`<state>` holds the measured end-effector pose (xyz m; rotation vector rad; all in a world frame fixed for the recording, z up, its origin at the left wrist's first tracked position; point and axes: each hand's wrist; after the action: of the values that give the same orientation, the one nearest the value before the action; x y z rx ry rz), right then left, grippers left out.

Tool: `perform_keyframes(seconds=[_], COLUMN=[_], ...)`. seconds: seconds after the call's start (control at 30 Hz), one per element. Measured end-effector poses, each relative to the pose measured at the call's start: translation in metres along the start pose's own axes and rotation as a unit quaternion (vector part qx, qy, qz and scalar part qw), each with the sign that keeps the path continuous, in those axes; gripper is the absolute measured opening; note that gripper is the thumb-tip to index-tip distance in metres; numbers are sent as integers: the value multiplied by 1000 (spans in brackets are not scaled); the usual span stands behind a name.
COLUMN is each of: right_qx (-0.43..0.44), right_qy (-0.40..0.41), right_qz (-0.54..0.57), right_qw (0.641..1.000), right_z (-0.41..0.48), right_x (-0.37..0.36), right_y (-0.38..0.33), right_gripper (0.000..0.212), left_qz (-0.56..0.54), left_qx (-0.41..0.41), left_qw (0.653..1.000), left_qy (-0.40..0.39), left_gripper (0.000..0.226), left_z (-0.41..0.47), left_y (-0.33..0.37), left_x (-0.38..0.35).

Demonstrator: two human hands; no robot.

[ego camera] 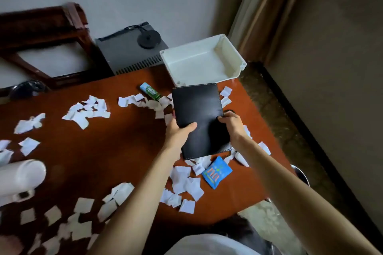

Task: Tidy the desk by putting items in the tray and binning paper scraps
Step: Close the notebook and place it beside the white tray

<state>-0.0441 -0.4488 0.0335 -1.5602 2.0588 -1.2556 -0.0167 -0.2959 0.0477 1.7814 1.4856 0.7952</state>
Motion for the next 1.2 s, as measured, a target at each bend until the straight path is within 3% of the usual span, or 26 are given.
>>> perform_keyframes(seconds=[0.23,0.4,0.5,0.93,1.2], right_qx=[-25,-45,-47,10,77], right_qy=[62,65,64,65,40], right_qz=[-29,-48,-79,-218,-261], right_qw=[997,996,994,974,962], right_z=[74,127,150,156,134], right_x=[124,179,193,160,128], right_y=[9,16,17,29,26], right_gripper=[30,11,27,25,41], left_qz=[76,129,177,232,249], left_qx=[41,69,86,66,41], left_qw=[996,988,979,970,965], left_qy=[-29,-49,-59,23,66], left_gripper=[40,39,43,43,43], left_z=[31,54,65,67,65], left_y=[2,5,7,8,5], left_x=[-143,-209,-231,-226,-193])
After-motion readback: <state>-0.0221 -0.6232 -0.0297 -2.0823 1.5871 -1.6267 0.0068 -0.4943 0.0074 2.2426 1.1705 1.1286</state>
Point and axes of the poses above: each hand's wrist, its own z-axis towards the middle knuckle, its own x-axis out of the back of the hand, y = z × x, and after that the axes turned 9 degrees about -z, right-handed
